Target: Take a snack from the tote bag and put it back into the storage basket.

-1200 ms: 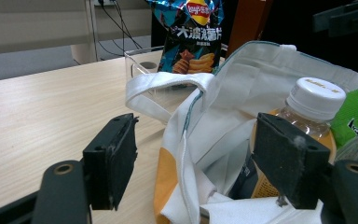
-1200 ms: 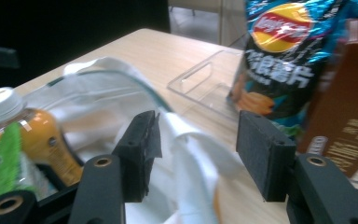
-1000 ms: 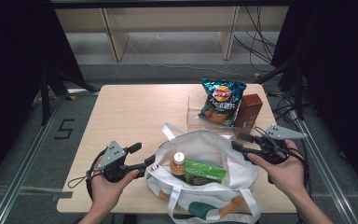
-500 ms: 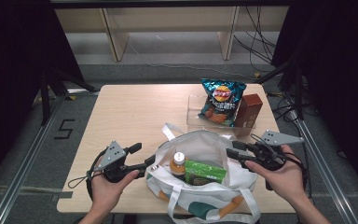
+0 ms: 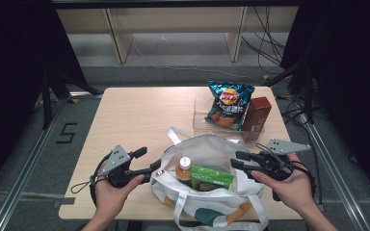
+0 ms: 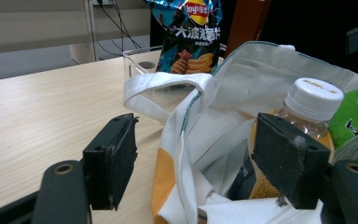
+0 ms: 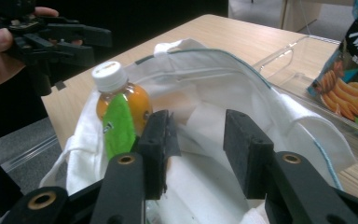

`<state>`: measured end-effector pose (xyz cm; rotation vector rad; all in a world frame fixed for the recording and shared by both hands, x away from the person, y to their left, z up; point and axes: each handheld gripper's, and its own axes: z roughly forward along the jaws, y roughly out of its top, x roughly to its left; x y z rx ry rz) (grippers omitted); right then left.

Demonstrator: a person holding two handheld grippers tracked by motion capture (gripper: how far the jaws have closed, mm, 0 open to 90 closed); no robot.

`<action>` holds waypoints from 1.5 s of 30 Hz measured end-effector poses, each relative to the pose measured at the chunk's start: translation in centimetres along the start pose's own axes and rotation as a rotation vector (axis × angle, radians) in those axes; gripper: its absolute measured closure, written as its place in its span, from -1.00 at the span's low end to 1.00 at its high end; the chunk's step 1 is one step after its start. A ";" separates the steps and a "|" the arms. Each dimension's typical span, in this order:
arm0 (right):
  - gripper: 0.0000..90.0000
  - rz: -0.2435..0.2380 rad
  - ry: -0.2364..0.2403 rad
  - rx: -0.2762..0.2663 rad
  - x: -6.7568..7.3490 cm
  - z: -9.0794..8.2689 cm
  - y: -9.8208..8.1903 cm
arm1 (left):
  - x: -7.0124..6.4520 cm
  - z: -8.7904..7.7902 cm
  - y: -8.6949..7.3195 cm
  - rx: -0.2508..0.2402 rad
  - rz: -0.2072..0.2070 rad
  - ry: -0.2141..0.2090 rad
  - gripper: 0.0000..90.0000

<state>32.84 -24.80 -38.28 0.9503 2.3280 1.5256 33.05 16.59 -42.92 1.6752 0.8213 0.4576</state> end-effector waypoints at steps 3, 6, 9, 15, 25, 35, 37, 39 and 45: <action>0.34 -0.018 0.024 -0.019 0.3 -0.1 0.1 | -0.1 0.0 0.0 0.000 0.000 0.001 -0.35; 0.32 -0.023 0.034 -0.004 0.7 -0.3 0.2 | -0.1 0.1 0.0 0.002 -0.004 -0.001 -0.35; 0.30 -0.046 0.046 -0.009 0.8 -0.2 0.2 | 0.0 0.0 0.0 0.003 0.000 0.002 -0.35; 0.25 -0.043 0.049 0.002 1.0 -0.3 0.2 | 0.1 0.0 -0.1 0.001 -0.009 0.010 -0.35; 0.22 -0.015 0.050 0.024 1.1 0.1 -0.3 | 0.1 -0.2 0.0 -0.008 -0.007 0.016 -0.35; 0.16 -0.061 0.103 0.052 0.7 0.1 -0.2 | 0.0 0.0 0.0 -0.003 -0.011 0.015 -0.35; 0.16 -0.055 0.102 0.043 0.8 0.4 -0.3 | 0.0 -0.1 -0.1 0.000 -0.006 0.011 -0.35; 0.17 -0.050 0.099 0.052 0.9 0.5 -0.3 | 0.1 -0.3 -0.1 -0.002 -0.005 0.011 -0.35; 0.20 -0.045 0.131 0.087 1.5 1.0 -0.5 | 0.3 -0.4 -0.2 -0.008 -0.008 0.008 -0.35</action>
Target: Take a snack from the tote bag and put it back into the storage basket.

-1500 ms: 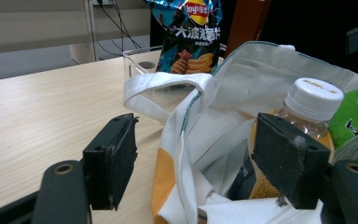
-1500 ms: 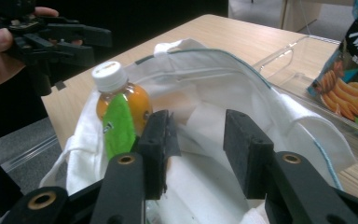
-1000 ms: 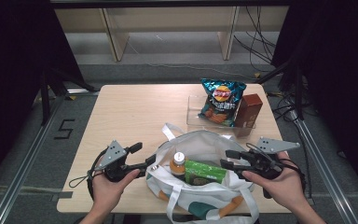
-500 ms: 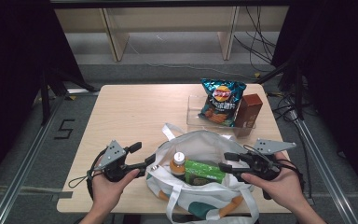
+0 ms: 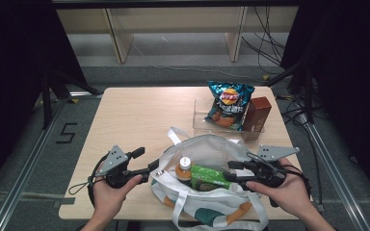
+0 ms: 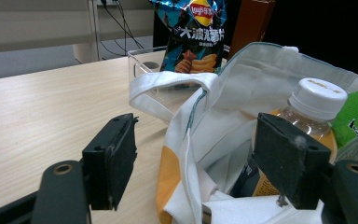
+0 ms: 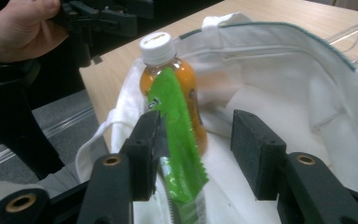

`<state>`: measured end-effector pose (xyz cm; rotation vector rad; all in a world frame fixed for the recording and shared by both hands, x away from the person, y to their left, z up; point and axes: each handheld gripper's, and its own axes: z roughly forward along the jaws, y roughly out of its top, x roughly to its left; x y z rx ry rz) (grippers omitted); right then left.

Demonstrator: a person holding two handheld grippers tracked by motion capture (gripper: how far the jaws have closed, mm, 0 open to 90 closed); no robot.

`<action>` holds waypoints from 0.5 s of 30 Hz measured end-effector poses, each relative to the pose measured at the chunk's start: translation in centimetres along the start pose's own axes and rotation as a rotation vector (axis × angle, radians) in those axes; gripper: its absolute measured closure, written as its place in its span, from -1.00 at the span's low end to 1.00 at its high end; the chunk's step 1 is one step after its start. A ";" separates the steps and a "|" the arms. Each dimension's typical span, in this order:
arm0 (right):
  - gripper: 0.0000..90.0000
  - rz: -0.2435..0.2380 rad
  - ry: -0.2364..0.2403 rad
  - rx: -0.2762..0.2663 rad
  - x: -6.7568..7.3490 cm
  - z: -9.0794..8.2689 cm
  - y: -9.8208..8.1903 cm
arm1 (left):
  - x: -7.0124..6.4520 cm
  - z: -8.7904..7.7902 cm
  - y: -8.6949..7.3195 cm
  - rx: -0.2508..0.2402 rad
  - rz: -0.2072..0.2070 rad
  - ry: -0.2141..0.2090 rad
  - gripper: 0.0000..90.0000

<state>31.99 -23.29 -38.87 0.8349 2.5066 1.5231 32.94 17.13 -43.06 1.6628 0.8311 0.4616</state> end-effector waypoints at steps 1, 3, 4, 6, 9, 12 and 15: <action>0.20 -0.029 0.010 0.001 -0.2 0.1 0.1 | -0.1 -0.1 0.0 0.006 0.000 0.006 -0.35; 0.23 -0.031 0.008 0.015 0.0 0.1 0.1 | -0.2 0.0 0.1 0.005 0.001 0.005 -0.35; 0.24 -0.023 0.011 0.017 0.1 0.1 0.0 | -0.2 0.0 0.1 0.005 0.002 0.005 -0.35; 0.27 -0.032 0.016 0.026 -0.1 0.2 -0.2 | -0.2 0.1 0.1 0.009 0.004 0.003 -0.35; 0.32 -0.015 0.025 0.058 0.1 0.4 -0.6 | -0.2 0.3 0.0 0.001 0.004 -0.009 -0.35; 0.42 -0.012 0.021 0.063 0.2 0.6 -0.9 | -0.2 0.2 0.0 0.011 0.002 0.002 -0.35; 0.53 -0.015 0.022 0.073 0.2 0.6 -0.9 | -0.2 0.2 0.0 0.014 -0.001 0.003 -0.35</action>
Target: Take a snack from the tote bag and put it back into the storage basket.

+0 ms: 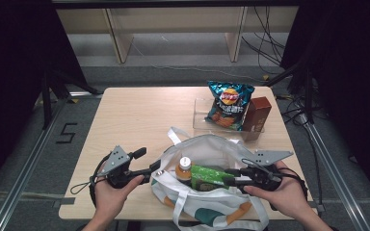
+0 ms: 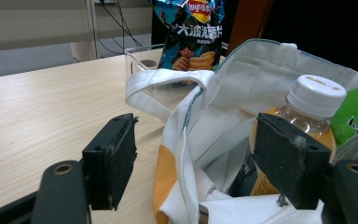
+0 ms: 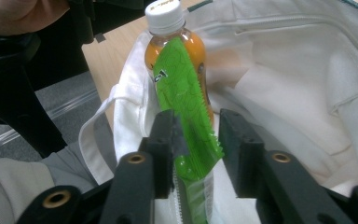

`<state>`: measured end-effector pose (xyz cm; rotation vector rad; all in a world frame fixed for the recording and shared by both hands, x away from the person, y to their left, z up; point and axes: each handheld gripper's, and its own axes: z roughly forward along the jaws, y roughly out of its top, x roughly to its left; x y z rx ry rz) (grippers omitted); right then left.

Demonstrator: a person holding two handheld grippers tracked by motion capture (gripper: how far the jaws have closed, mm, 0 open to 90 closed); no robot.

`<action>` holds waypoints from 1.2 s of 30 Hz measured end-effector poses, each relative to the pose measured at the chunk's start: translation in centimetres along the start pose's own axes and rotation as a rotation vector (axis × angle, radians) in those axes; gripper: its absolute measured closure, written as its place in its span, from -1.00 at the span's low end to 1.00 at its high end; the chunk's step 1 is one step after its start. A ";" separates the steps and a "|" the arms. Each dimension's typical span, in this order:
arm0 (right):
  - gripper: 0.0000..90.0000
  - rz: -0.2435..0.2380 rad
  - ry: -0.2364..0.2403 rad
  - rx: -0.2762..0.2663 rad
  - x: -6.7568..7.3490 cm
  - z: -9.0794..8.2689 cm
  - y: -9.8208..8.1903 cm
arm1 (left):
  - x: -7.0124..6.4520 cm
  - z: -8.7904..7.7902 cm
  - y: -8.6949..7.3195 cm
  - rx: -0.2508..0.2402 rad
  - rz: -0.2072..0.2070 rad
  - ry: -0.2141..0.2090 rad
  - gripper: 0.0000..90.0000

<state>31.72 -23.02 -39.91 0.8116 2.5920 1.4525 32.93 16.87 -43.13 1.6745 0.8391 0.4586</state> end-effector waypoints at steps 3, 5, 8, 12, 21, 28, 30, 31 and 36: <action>0.61 -0.008 0.002 0.015 0.0 0.1 0.1 | 0.0 0.0 0.0 -0.008 0.002 -0.006 -0.35; 0.67 -0.019 -0.005 0.007 0.1 0.3 0.0 | 0.0 0.0 0.0 -0.007 0.003 -0.007 -0.35; 0.79 -0.024 0.004 0.017 0.3 0.3 0.0 | 0.0 0.0 0.0 -0.001 0.004 -0.001 -0.35; 0.95 -0.053 0.009 0.019 0.2 0.4 0.0 | 0.0 0.0 0.0 -0.003 0.003 -0.004 -0.35; 1.00 -0.107 0.004 0.027 0.5 0.4 0.1 | 0.0 0.0 0.0 -0.001 0.002 -0.001 -0.35; 1.00 -0.086 0.006 0.030 0.7 0.4 0.3 | 0.1 0.0 0.0 0.000 0.006 0.001 -0.35; 1.00 -0.116 -0.002 0.024 0.6 0.4 0.4 | 0.1 0.0 0.0 -0.002 0.006 -0.002 -0.35; 1.00 -0.084 -0.003 0.023 0.9 0.3 0.3 | 0.1 0.0 0.0 -0.006 0.007 -0.005 -0.35; 1.00 -0.088 -0.007 0.004 1.0 0.0 0.6 | 0.1 -0.1 0.1 -0.013 -0.001 0.001 -0.35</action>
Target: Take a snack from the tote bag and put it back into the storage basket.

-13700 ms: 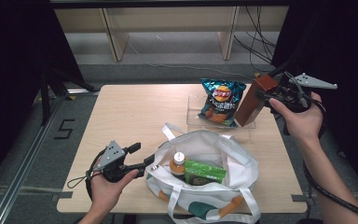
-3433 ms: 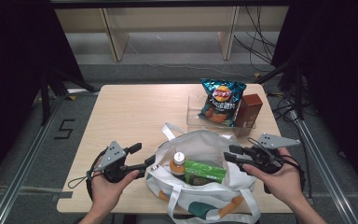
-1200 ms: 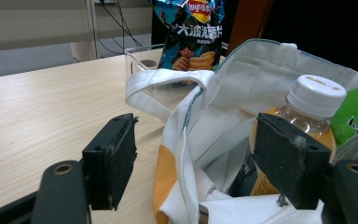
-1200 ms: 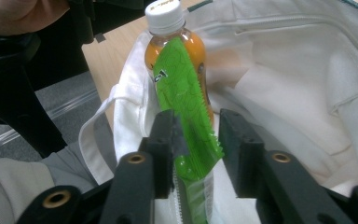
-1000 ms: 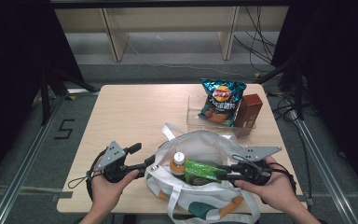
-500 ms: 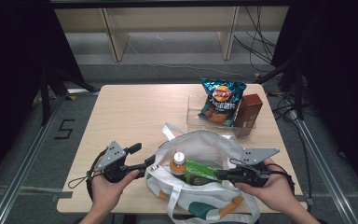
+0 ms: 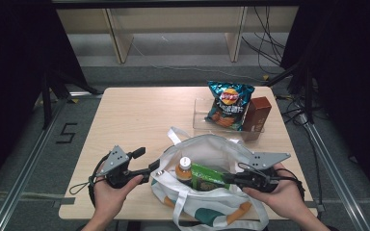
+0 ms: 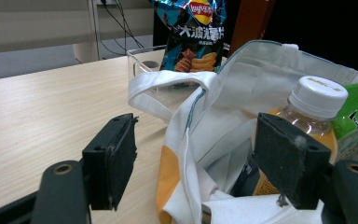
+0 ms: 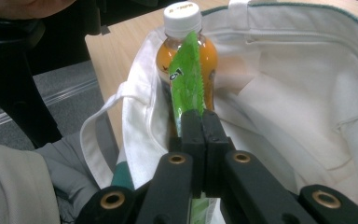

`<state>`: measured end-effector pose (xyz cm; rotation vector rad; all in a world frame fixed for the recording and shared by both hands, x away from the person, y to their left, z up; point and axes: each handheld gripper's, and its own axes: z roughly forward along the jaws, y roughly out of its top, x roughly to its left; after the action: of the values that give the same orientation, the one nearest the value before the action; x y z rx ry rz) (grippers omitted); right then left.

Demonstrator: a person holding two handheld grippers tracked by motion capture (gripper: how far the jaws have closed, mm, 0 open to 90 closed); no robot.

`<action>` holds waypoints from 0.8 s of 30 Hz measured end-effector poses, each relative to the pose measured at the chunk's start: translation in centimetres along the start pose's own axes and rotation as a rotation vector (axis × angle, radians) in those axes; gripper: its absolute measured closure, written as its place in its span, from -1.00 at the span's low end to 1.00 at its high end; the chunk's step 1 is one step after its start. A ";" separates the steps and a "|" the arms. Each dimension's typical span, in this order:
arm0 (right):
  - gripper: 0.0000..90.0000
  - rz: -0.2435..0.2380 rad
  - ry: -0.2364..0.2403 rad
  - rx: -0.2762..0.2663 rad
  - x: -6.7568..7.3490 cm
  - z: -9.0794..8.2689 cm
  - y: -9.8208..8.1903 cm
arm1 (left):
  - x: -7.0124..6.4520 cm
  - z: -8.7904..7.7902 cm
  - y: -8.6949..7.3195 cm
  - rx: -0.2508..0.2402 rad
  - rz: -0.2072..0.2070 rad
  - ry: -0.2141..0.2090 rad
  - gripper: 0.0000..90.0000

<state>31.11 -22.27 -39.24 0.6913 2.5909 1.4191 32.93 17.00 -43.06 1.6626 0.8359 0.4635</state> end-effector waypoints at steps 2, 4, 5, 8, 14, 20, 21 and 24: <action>1.00 -0.014 -0.010 -0.007 -0.1 -0.2 0.2 | 0.0 -0.1 0.0 0.007 0.001 0.005 -0.35; 1.00 -0.036 -0.027 -0.024 -0.1 -0.3 0.3 | 0.0 -0.1 0.0 0.007 0.002 0.005 -0.35; 1.00 -0.031 -0.025 -0.023 -0.1 -0.4 0.4 | 0.0 0.0 0.0 0.003 0.000 0.004 -0.35; 1.00 -0.047 -0.045 -0.036 -0.2 -0.7 0.6 | 0.1 -0.1 0.0 0.008 0.004 0.007 -0.35; 1.00 -0.039 -0.052 -0.061 -0.3 -1.0 0.9 | 0.1 -0.1 0.0 0.007 0.004 0.007 -0.35; 1.00 -0.028 -0.074 -0.090 -0.2 -1.4 1.4 | 0.0 -0.1 0.0 0.003 0.002 0.006 -0.35; 1.00 -0.053 -0.079 -0.088 -0.4 -1.6 1.5 | 0.0 -0.1 0.0 0.005 0.004 0.007 -0.35; 1.00 -0.044 -0.082 -0.101 -0.4 -2.0 1.9 | 0.1 -0.1 0.0 0.008 0.004 0.007 -0.35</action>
<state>31.54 -23.13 -36.68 0.6604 2.4390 1.4646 32.90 17.10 -43.02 1.6709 0.8405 0.4692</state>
